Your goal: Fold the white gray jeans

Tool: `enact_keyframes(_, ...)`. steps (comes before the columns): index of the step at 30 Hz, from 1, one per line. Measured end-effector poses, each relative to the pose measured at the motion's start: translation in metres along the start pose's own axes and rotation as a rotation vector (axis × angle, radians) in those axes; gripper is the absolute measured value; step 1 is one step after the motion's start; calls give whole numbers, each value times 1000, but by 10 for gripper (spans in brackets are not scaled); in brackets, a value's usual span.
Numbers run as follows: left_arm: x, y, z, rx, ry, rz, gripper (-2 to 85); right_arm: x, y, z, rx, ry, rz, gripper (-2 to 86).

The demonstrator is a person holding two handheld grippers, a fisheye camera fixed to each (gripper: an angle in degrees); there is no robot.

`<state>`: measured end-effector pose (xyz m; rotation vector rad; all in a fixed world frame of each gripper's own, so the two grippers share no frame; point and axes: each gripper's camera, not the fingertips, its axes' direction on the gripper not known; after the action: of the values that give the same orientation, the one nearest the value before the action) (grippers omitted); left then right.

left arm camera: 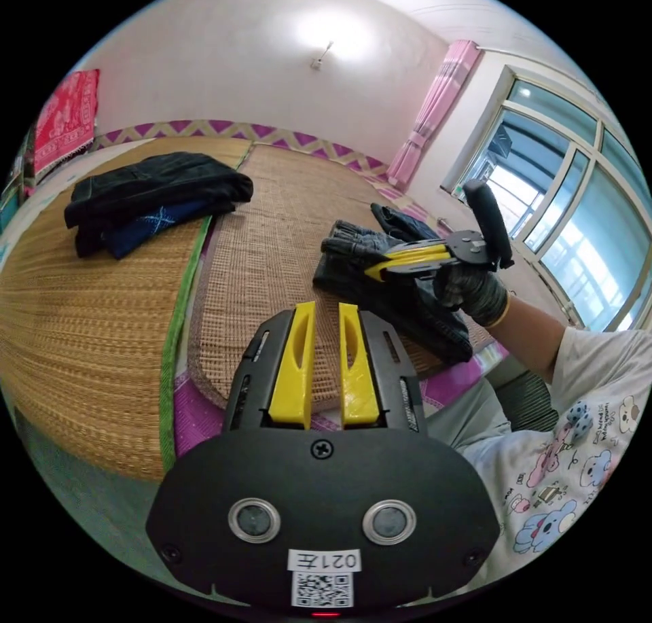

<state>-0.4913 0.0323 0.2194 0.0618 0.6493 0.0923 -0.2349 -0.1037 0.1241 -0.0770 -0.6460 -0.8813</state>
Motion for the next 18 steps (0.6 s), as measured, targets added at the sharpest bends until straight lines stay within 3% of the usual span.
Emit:
enact_keyframes(4, -3, -18, 31, -16, 31, 8, 72, 9, 28, 1, 19, 34, 43, 43)
enact_keyframes(8, -6, -44, 70, -32, 69, 14, 84, 40, 69, -52, 190, 10, 141, 8)
enact_keyframes(13, -9, -87, 120, -94, 98, 42, 101, 134, 214, -198, 488, -14, 404, -3)
enact_keyframes(18, -24, -134, 176, -120, 116, -6, 111, 204, 393, -259, 587, 28, 754, -4)
